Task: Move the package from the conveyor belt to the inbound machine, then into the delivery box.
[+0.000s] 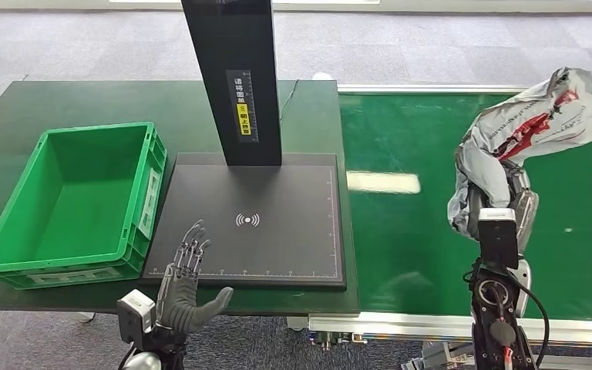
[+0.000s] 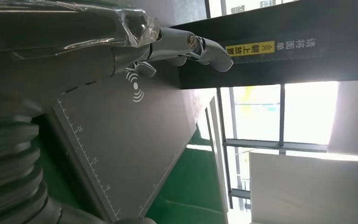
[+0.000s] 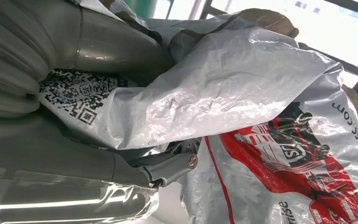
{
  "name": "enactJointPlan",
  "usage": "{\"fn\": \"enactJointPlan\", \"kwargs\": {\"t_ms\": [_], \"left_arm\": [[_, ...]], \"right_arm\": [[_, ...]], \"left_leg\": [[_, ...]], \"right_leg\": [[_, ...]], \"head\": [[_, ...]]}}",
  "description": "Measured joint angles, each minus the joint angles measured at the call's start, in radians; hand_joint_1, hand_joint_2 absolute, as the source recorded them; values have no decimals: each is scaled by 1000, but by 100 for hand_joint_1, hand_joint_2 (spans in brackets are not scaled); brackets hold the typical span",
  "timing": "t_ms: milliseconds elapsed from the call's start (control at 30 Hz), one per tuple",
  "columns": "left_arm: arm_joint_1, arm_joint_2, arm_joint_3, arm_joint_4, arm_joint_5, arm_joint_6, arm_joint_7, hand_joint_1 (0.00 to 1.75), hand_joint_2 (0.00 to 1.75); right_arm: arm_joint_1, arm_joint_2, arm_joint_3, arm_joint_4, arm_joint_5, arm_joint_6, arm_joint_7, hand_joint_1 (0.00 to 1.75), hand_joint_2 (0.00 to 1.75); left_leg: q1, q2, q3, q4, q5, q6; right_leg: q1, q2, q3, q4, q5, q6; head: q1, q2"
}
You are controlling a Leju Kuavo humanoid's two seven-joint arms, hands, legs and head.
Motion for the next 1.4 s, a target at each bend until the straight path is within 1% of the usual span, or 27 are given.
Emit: {"fn": "enactJointPlan", "kwargs": {"t_ms": [133, 333, 500, 567, 633, 700, 767, 833, 900, 967, 1067, 1233, 1400], "left_arm": [[-5, 0, 2, 1, 0, 0, 0, 0, 175], [-6, 0, 2, 2, 0, 0, 0, 0, 175], [-17, 0, 3, 6, 1, 7, -3, 0, 175], [-28, 0, 3, 12, 2, 11, -4, 0, 175], [-38, 1, 3, 19, 3, 9, -8, 0, 175], [-47, 4, 2, 29, 2, 2, -19, 0, 175], [-51, 7, 2, 38, 0, -6, -29, 0, 175], [-50, 9, 1, 43, -4, -11, -35, 0, 175], [-46, 10, 2, 45, -7, -12, -38, 0, 175], [-41, 12, 3, 45, -10, -12, -39, 0, 175], [-37, 14, 3, 45, -12, -12, -39, 0, 175], [-35, 15, 6, 44, -14, -12, -38, 0, 175], [-31, 14, 7, 39, -20, -13, -28, 0, 175]], "right_arm": [[17, 12, -16, -50, -6, -1, -5, 175, 175], [27, 19, -25, -81, -8, -5, -10, 175, 175], [44, 28, -30, -132, -49, -53, -93, 175, 175], [55, 28, -22, -162, -45, -5, -94, 175, 175], [64, 15, 10, -177, 49, 82, -66, 175, 175], [69, -4, 72, -177, 213, 170, -16, 175, 175], [72, -18, 150, -170, 347, 257, 42, 175, 175], [73, -25, 226, -158, 419, 338, 83, 175, 175], [73, -30, 298, -149, 454, 395, 102, 175, 175], [73, -34, 354, -143, 467, 423, 113, 175, 175], [71, -39, 400, -141, 470, 436, 122, 175, 175], [69, -48, 434, -140, 483, 446, 132, 175, 175], [58, -51, 465, -129, 533, 465, 178, 175, 175]], "left_leg": [[0, 0, 0, 0, 0, 0], [0, 0, 0, 0, 0, 0], [0, 0, 0, 0, 0, 0], [0, 0, 0, 0, 0, 0], [0, 1, 0, 0, 0, 0], [0, 2, 0, 0, 0, 0], [0, 1, 0, 0, 0, 0], [0, 1, 0, 0, 0, 0], [1, 1, 0, 0, 0, 0], [0, 1, 0, 0, 0, 0], [0, 1, -1, 0, 0, 0], [0, 1, -1, 0, 0, 0], [0, 1, 0, 0, 0, 0]], "right_leg": [[0, 0, 0, 0, 0, 0], [0, 0, 0, 0, 0, 0], [0, 0, 0, 0, 0, 0], [0, 0, 0, 0, 0, 0], [0, 1, 0, 0, 0, 0], [0, 1, 0, 0, 0, 0], [0, 1, 0, 0, 0, 0], [0, 1, 0, 0, 0, 0], [1, 0, 0, 0, 0, 0], [1, 0, 0, 0, 0, 0], [0, 0, 0, 0, 0, 0], [0, 0, 0, 0, 0, 0], [0, 0, 0, 0, 0, 0]], "head": [[0, 0], [0, 0], [0, 0], [0, 0], [0, 0], [0, 0], [0, 0], [0, 0], [0, 0], [0, 0], [0, 0], [0, 0], [0, 0]]}}
